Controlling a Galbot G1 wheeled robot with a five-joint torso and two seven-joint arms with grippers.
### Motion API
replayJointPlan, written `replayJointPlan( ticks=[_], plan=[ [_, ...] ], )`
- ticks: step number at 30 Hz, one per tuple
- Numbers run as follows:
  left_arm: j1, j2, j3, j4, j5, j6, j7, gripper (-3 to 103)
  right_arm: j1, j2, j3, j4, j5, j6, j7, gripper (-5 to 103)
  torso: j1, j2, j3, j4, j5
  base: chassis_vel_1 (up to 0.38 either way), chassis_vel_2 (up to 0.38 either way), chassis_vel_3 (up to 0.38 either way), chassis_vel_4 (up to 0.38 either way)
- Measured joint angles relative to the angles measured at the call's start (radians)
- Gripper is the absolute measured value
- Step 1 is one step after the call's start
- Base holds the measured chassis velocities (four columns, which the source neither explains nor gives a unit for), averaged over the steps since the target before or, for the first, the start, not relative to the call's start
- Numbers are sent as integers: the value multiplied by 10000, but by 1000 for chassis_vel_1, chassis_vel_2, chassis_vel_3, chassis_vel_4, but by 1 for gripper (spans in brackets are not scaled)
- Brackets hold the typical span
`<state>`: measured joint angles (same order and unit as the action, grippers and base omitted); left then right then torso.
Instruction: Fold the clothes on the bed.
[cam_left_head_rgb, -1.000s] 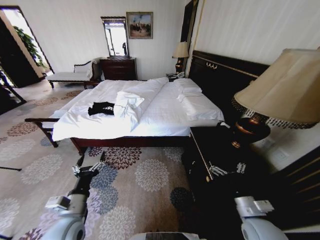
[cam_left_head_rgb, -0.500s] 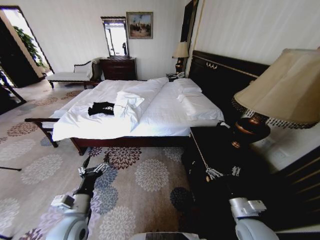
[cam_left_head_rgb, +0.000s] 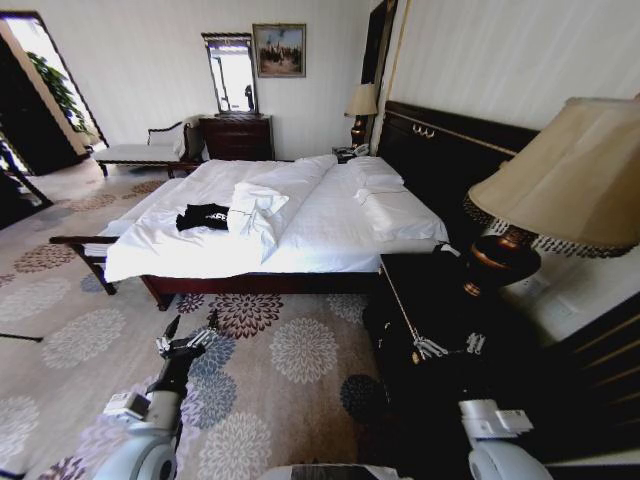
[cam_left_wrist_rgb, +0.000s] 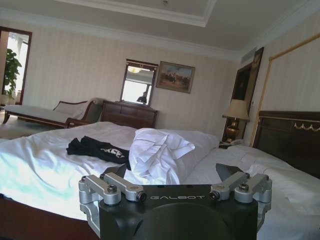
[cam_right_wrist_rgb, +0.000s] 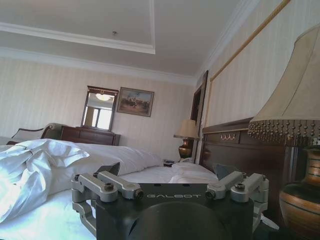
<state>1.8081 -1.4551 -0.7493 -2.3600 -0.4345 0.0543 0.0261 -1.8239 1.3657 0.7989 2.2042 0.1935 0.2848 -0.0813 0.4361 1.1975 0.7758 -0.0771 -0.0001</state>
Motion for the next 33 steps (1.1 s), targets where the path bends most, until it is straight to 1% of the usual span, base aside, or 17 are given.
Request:
replayJointPlan(
  ticks=[10,17,22,33],
  plan=[
    [255,68,-84,-94,-6,-253,50,100,-26,182,-94,-13,-17,227,-212,100,0,0,0,1,1,0,0,0,0],
    [267,60,-56,201,-19,-472,96,100,-46,251,-104,-60,-7,390,-332,100,-2,1,-1,0,1,-9,10,9,-8],
    [275,36,-2,300,-5,-573,108,100,-24,265,-119,-171,29,563,-488,100,-1,0,0,0,0,-96,83,92,-91],
    [199,106,3,445,-43,-642,127,100,70,377,-341,-360,-69,643,-546,100,2,-1,2,1,0,-104,100,114,-122]
  ],
)
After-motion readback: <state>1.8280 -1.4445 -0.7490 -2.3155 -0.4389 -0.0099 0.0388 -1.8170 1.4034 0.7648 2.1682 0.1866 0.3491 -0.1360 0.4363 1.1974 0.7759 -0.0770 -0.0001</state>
